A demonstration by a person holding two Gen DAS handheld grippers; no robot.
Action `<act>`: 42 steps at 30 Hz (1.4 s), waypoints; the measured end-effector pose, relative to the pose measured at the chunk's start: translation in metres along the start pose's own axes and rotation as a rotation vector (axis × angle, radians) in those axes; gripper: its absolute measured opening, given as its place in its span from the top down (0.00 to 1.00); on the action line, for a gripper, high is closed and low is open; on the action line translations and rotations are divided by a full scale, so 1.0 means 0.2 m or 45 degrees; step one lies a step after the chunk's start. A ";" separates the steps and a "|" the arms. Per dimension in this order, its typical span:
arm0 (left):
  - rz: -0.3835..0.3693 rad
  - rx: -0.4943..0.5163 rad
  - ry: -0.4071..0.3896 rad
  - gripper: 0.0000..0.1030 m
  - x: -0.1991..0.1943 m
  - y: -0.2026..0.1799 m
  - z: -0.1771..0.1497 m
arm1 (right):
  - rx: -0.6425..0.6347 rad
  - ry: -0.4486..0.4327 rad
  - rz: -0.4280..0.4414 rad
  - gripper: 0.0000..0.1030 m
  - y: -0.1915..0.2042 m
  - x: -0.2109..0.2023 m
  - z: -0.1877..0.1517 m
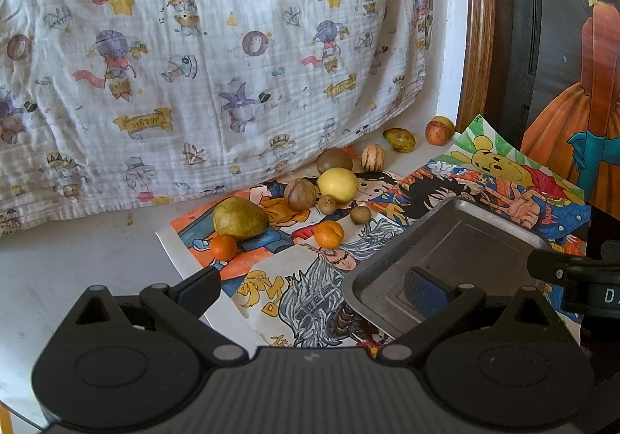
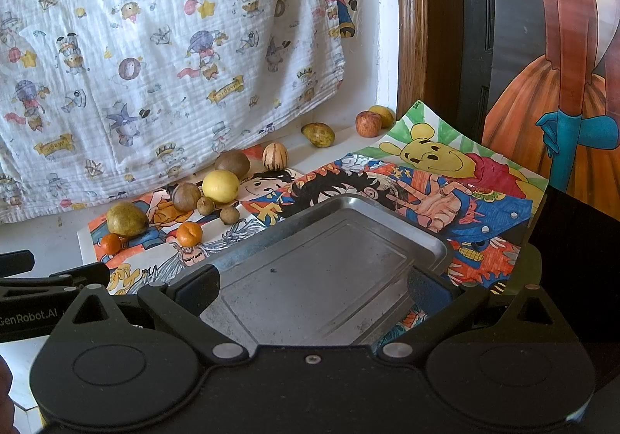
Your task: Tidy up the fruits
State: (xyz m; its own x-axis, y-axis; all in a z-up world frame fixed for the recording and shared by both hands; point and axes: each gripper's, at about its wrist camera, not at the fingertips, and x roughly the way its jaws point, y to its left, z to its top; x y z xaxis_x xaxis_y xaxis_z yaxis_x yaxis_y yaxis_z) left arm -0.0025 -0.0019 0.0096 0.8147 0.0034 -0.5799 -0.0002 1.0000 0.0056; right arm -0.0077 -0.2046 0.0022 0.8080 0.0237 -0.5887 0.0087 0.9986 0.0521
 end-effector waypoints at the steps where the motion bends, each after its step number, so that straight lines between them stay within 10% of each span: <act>1: -0.001 -0.001 0.001 0.00 0.00 0.00 0.01 | -0.001 0.000 0.000 0.00 0.00 0.00 0.00; 42: 0.065 -0.119 0.106 0.01 0.74 0.49 -0.04 | -0.145 0.196 0.296 0.01 0.35 0.58 0.26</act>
State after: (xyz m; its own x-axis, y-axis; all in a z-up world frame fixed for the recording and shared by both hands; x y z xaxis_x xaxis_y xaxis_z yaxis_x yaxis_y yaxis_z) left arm 0.1140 0.0957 -0.0829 0.7615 0.0507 -0.6462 -0.0974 0.9946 -0.0366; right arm 0.1180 -0.1353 -0.0200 0.6817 0.2503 -0.6875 -0.2390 0.9643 0.1140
